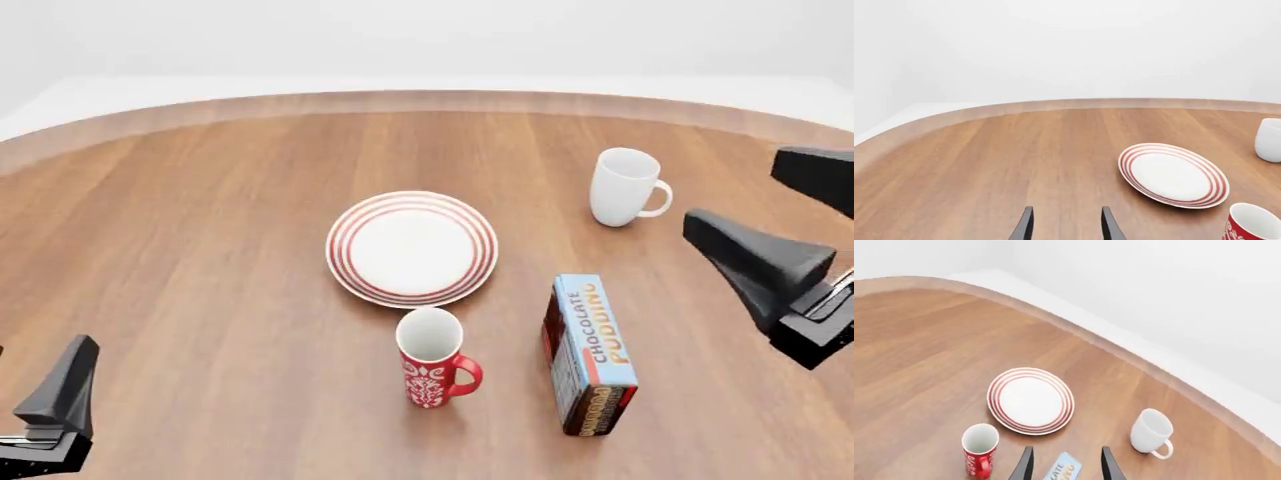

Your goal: Pick up the red mug and put it on the plate

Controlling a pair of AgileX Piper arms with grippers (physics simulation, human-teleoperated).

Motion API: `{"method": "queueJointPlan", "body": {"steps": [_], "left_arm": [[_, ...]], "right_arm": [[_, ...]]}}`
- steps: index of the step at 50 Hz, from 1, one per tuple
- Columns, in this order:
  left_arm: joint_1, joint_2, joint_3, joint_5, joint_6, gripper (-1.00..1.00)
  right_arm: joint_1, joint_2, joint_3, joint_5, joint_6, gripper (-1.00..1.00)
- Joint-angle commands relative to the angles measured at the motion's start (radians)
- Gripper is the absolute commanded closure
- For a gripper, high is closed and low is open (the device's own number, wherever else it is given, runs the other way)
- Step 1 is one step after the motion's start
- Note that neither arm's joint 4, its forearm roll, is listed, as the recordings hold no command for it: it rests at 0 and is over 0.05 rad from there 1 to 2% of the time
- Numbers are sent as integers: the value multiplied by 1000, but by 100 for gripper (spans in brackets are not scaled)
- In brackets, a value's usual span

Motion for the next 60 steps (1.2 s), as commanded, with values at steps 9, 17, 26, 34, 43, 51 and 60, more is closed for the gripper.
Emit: {"method": "queueJointPlan", "body": {"steps": [9,17,26,34,43,51,60], "left_arm": [[0,0,0,0,0,-100],[0,0,0,0,0,-100],[0,0,0,0,0,-100],[0,0,0,0,0,-100],[0,0,0,0,0,-100],[0,0,0,0,0,-100],[0,0,0,0,0,-100]], "right_arm": [[226,200,-156,161,-85,-100],[249,239,-121,153,-89,-100],[244,263,-119,150,-87,-100],[235,368,-128,152,-67,-100],[226,435,-112,122,-79,-100],[238,490,-111,101,-67,-100],[268,541,-116,94,-55,-100]]}}
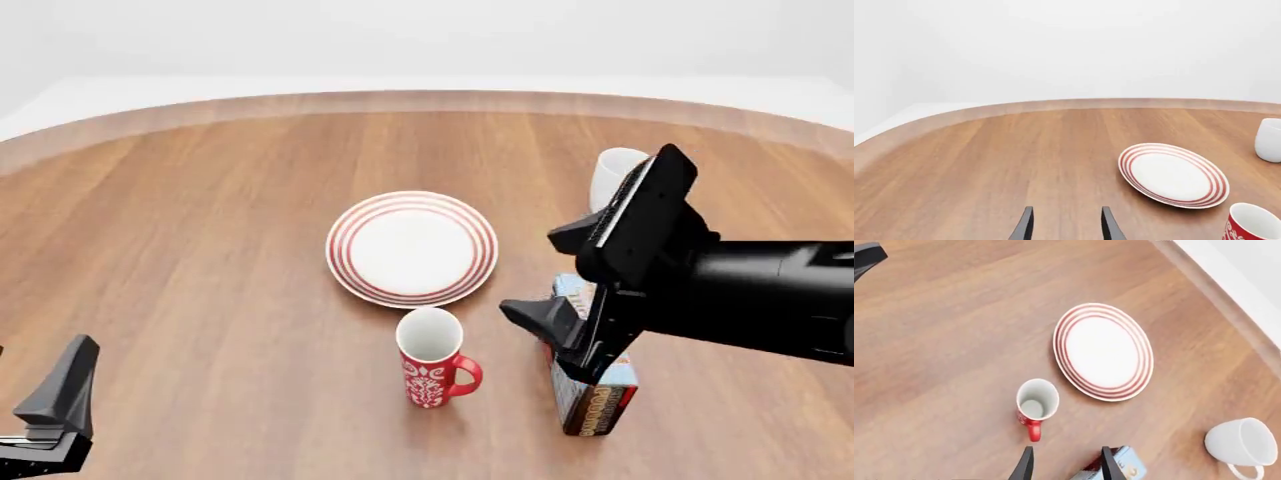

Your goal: Pick up the red mug and put it on the plate

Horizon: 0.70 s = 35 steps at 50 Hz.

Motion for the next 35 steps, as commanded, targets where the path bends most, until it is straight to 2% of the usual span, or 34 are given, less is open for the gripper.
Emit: {"method": "queueJointPlan", "body": {"steps": [1,22,35], "left_arm": [[0,0,0,0,0,-100],[0,0,0,0,0,-100],[0,0,0,0,0,-100]], "right_arm": [[27,75,-4,-13,14,-100],[17,169,19,-26,-4,-100],[12,217,42,-66,11,-100]]}}
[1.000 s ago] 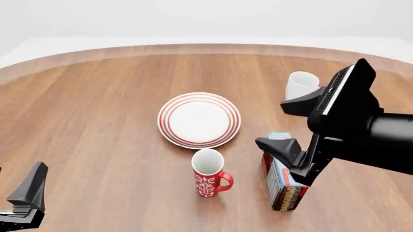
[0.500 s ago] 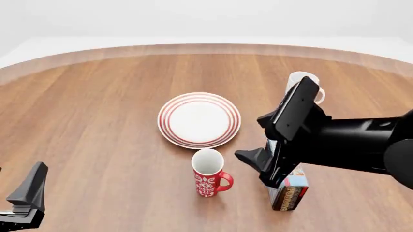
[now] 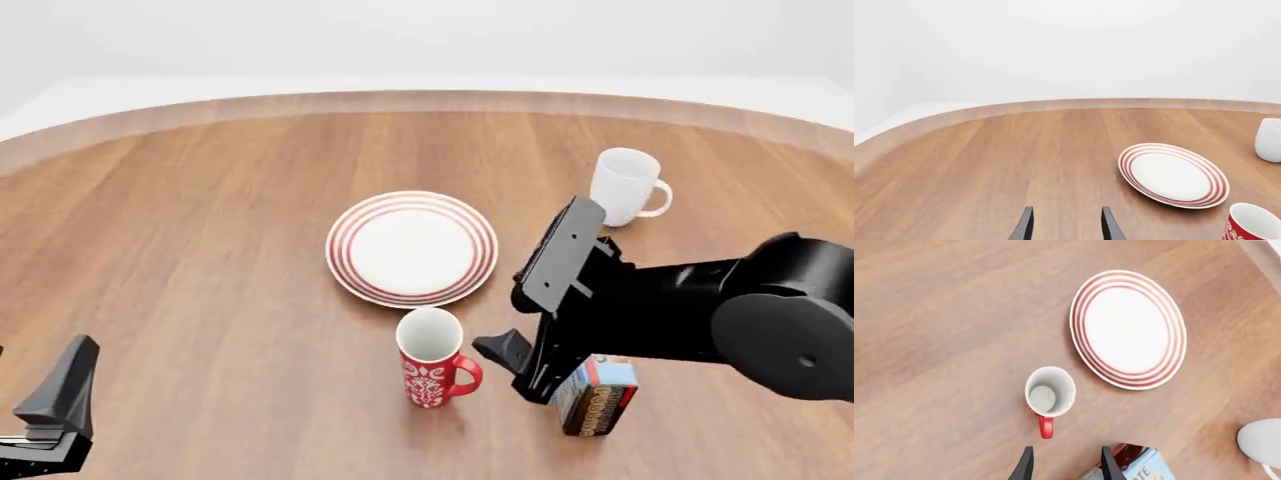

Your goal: Pick up the red mug and put it on the plate

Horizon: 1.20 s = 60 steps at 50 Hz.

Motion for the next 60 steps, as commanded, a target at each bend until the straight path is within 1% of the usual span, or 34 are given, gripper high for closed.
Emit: {"method": "queueJointPlan", "body": {"steps": [1,7,15,32,38,44,60], "left_arm": [[0,0,0,0,0,-100],[0,0,0,0,0,-100],[0,0,0,0,0,-100],[0,0,0,0,0,-100],[0,0,0,0,0,-100],[0,0,0,0,0,-100],[0,0,0,0,0,-100]], "right_arm": [[-3,48,20,-28,6,-100],[-7,65,9,-40,17,-100],[-5,90,33,-81,25,-100],[28,139,61,-143,70,-100],[43,164,86,-180,85,-100],[35,184,95,-205,86,-100],[44,198,123,-234,106,-100]]}}
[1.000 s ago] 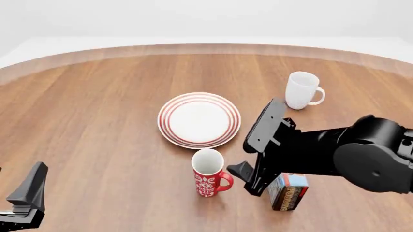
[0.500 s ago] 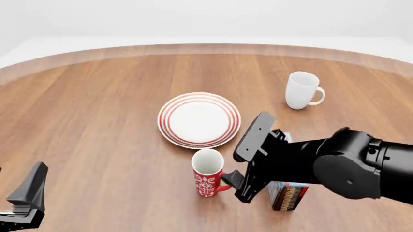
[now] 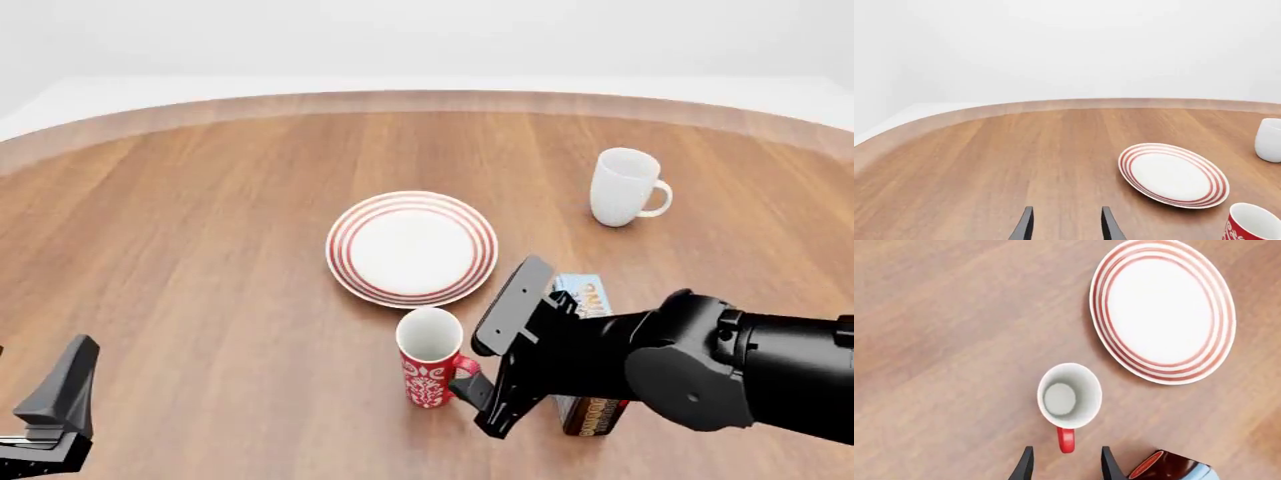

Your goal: Pick up the red mug and put it on the plate

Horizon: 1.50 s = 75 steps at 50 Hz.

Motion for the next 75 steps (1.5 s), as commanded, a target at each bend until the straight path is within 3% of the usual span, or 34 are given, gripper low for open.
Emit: {"method": "queueJointPlan", "body": {"steps": [1,31,70,71,75], "left_arm": [[0,0,0,0,0,-100],[0,0,0,0,0,-100],[0,0,0,0,0,-100],[0,0,0,0,0,-100],[0,0,0,0,0,-100]], "right_arm": [[3,20,19,-32,11,-100],[10,115,56,-132,42,-100],[7,149,62,-170,43,-100],[6,149,61,-170,42,100],[6,142,60,-166,34,100]]}}
